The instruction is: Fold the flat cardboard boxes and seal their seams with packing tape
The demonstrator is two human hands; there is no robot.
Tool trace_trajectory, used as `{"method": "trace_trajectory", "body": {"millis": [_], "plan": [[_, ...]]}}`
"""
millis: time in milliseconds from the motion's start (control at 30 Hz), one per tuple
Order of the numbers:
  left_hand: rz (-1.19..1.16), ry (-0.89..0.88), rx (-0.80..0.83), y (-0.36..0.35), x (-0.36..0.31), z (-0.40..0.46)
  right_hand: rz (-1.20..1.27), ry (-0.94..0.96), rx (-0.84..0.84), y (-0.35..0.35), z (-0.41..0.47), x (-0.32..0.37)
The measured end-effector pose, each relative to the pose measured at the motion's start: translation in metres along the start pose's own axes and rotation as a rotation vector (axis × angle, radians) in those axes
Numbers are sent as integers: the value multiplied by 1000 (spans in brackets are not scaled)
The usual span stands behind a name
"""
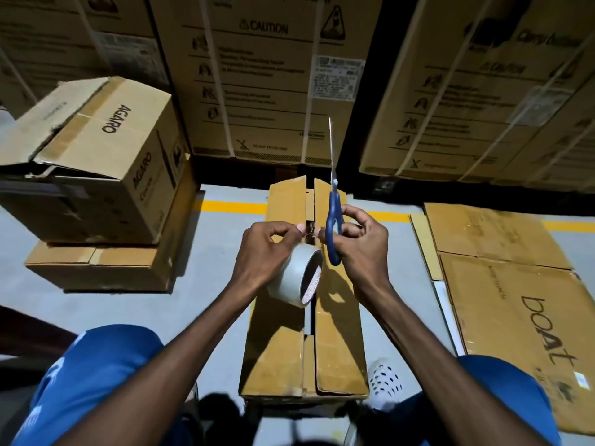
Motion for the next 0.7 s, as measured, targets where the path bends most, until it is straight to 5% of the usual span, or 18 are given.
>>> {"method": "trace_trajectory", "body": {"millis": [233, 433, 600, 700], "plan": [[128, -83, -41, -4, 5, 6, 84, -227, 20, -2, 5, -17], [102, -107, 26, -15, 7, 15, 190, -197, -5, 0, 15, -12], [-47, 197, 202, -25, 18, 17, 235, -177, -45, 5, 37, -10], [-28, 195, 158, -26, 22, 16, 227, -195, -55, 4, 53, -14]]}}
Point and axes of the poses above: each hand's wrist, its own z-axis towards the middle knuckle, its own y-axis out of the back of the hand, x = y × z, the point moved 2 cm from there along z, towards the middle knuckle, and after that the axes turned 5 degrees about -y, right-handed, at the moved point
